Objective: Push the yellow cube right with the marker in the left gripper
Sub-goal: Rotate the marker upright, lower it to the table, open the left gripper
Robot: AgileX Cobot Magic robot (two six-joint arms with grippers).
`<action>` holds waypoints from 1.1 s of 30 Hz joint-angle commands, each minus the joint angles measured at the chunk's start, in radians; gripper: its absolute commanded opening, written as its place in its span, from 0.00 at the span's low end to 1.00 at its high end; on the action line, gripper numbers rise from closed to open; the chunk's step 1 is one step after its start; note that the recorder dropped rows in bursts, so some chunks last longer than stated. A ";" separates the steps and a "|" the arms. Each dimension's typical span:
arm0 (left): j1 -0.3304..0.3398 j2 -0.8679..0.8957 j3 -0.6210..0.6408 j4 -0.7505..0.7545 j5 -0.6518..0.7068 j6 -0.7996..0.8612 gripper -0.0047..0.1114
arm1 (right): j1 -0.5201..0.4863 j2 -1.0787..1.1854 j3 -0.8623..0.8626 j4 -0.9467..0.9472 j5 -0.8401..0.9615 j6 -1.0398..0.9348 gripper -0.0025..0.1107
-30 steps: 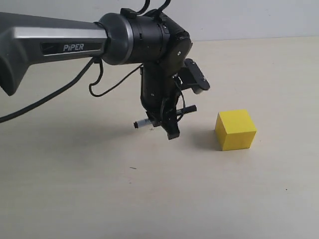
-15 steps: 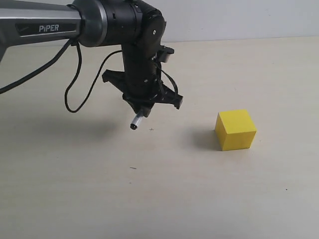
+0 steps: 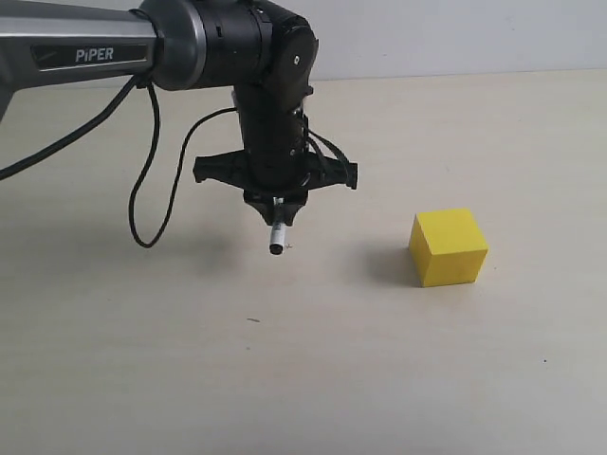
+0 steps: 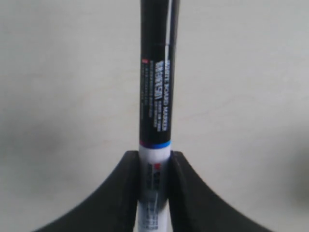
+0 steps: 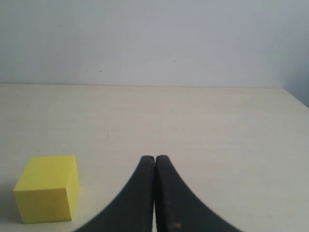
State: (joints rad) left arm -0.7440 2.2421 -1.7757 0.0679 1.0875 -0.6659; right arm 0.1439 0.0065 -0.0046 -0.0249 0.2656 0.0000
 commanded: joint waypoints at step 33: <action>-0.014 0.073 -0.004 -0.054 -0.012 -0.069 0.44 | -0.004 -0.007 0.005 0.001 -0.001 0.000 0.02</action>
State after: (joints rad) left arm -0.7545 2.3228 -1.7757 0.0192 1.0666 -0.7283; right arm 0.1439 0.0065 -0.0046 -0.0249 0.2656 0.0000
